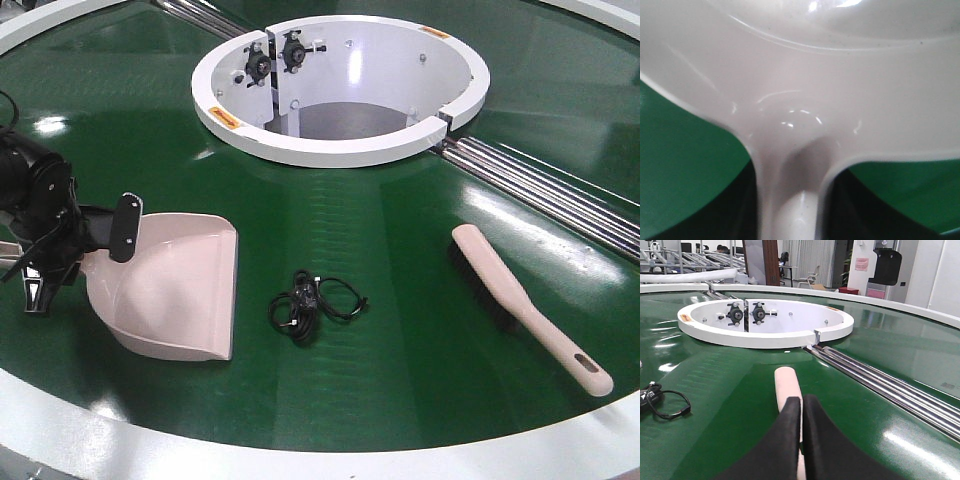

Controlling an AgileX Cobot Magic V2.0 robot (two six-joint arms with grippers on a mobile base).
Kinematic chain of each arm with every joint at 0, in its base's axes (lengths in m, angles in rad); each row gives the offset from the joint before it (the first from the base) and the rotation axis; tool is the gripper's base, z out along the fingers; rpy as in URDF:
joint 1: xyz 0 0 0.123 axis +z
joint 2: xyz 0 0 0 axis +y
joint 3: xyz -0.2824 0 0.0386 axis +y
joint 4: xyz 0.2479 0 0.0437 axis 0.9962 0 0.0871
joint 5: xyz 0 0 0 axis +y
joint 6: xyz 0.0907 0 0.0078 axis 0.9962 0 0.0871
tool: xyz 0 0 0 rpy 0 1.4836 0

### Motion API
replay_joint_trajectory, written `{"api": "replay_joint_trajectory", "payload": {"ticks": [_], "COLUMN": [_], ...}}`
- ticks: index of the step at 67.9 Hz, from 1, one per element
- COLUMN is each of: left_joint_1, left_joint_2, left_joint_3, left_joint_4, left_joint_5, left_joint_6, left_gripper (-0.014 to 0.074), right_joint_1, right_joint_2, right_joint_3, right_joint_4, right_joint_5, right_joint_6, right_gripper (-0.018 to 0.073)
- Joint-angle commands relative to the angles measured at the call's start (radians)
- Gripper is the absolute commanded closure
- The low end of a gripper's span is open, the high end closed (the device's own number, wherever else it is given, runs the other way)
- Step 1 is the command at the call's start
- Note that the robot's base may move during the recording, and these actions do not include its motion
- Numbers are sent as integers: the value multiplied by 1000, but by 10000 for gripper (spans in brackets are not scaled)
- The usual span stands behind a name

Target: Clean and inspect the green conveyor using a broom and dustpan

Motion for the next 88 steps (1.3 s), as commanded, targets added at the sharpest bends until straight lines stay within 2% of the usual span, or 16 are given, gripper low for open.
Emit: {"api": "replay_joint_trajectory", "payload": {"ticks": [1, 17, 27, 37, 48, 73, 88], "left_joint_1": [-4, -4, -4, -4, -4, -4, -4], "left_joint_2": [-47, -47, -47, -47, -47, -47, -47], "left_joint_3": [-29, -29, -29, -29, -29, -29, -29], "left_joint_4": [23, 23, 23, 23, 23, 23, 23], "left_joint_5": [-27, -27, -27, -27, -27, -27, -27], "left_joint_6": [-5, -6, -6, -6, -6, -6, -6], "left_gripper": [561, 559, 558, 558, 558, 558, 558], "right_joint_1": [-7, -7, -7, -7, -7, -7, -7], "right_joint_2": [-10, -10, -10, -3, 122, 626, 757], "right_joint_3": [3, 3, -4, -92, -261, -659, -706], "right_joint_4": [-4, -9, -11, 12, 29, 37, 73], "right_joint_5": [-77, -86, -190, -197, -84, 217, 204], "right_joint_6": [-2, -2, 4, 6, 6, 6, 18], "right_gripper": [568, 568, 568, 568, 568, 568, 568]}}
